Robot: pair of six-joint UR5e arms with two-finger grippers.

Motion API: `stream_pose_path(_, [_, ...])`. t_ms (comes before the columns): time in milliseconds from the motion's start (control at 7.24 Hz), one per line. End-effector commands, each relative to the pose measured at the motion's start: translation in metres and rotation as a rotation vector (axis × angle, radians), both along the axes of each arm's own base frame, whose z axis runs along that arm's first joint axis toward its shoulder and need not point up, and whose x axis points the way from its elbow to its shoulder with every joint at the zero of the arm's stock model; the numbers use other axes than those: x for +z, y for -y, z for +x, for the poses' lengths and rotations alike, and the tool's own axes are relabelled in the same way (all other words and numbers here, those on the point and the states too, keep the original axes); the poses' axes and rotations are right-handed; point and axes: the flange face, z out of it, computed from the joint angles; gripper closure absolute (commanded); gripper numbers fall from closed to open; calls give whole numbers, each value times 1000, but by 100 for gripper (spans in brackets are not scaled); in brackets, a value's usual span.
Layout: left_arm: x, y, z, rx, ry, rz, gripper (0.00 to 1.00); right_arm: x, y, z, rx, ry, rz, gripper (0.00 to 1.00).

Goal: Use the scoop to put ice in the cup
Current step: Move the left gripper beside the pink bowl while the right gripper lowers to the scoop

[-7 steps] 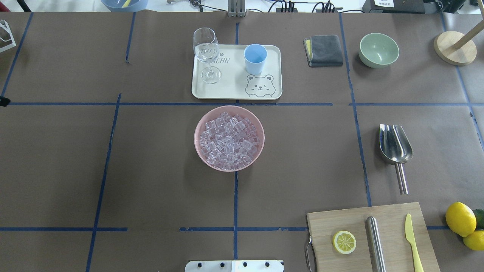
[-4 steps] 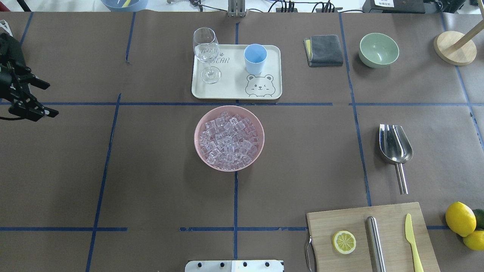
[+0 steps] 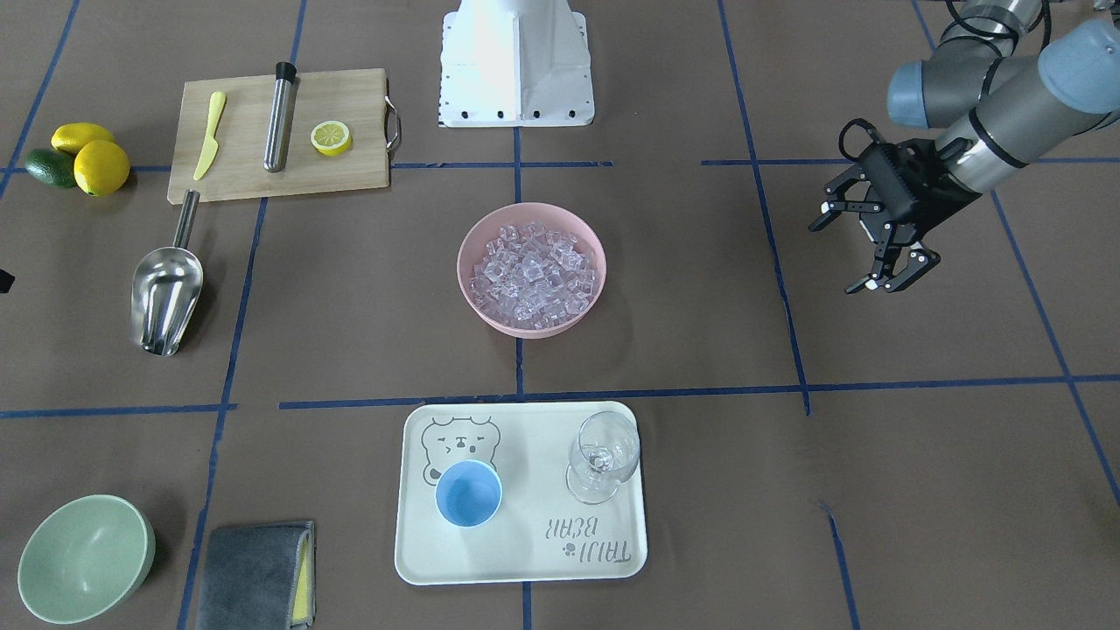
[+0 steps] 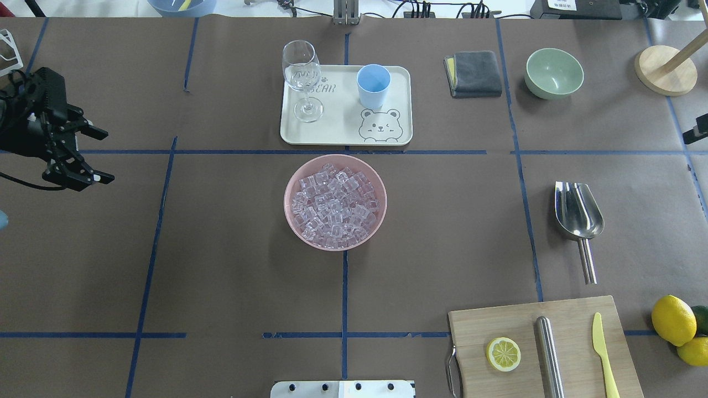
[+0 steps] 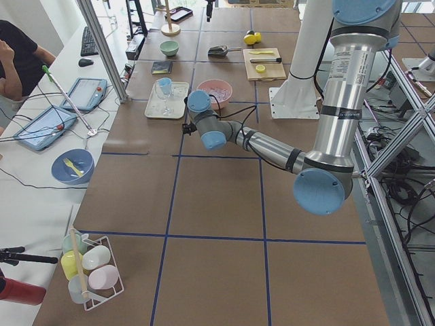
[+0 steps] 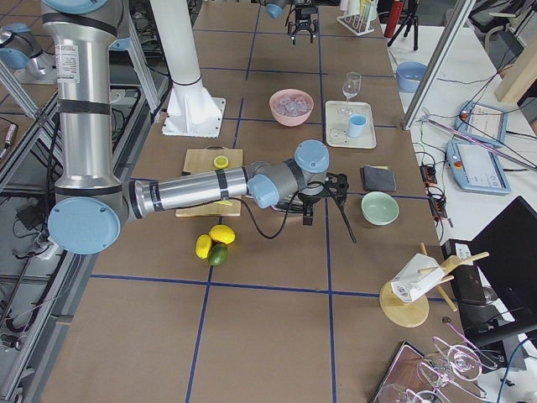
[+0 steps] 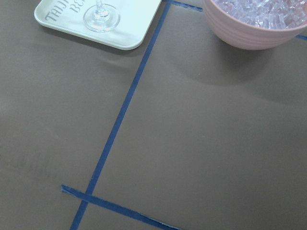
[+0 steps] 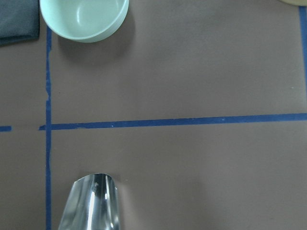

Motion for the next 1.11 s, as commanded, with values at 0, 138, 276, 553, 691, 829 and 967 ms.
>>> stream_pose_path(0, [-24,-6,54,86,-28,29,0,-18,-19,-45,-35,11,-38,0])
stream_pose_path(138, [-26,-12,63,101,-29,23,0,-27,-25,-63,9,-26,-61,0])
stream_pose_path(276, [-29,-12,63,83,-32,-19,0,-35,-35,-87,3,-34,-79,0])
stream_pose_path(553, [-46,-22,86,130,-56,13,0,-51,-54,-128,27,-58,-117,0])
stream_pose_path(691, [-49,-32,104,161,-72,22,0,-49,-70,-154,32,-108,-102,0])
stream_pose_path(829, [-50,-38,110,178,-78,37,0,-48,-92,-165,8,-136,-76,0])
stream_pose_path(967, [-51,-44,115,192,-107,68,0,-45,-106,-174,-22,-145,-78,0])
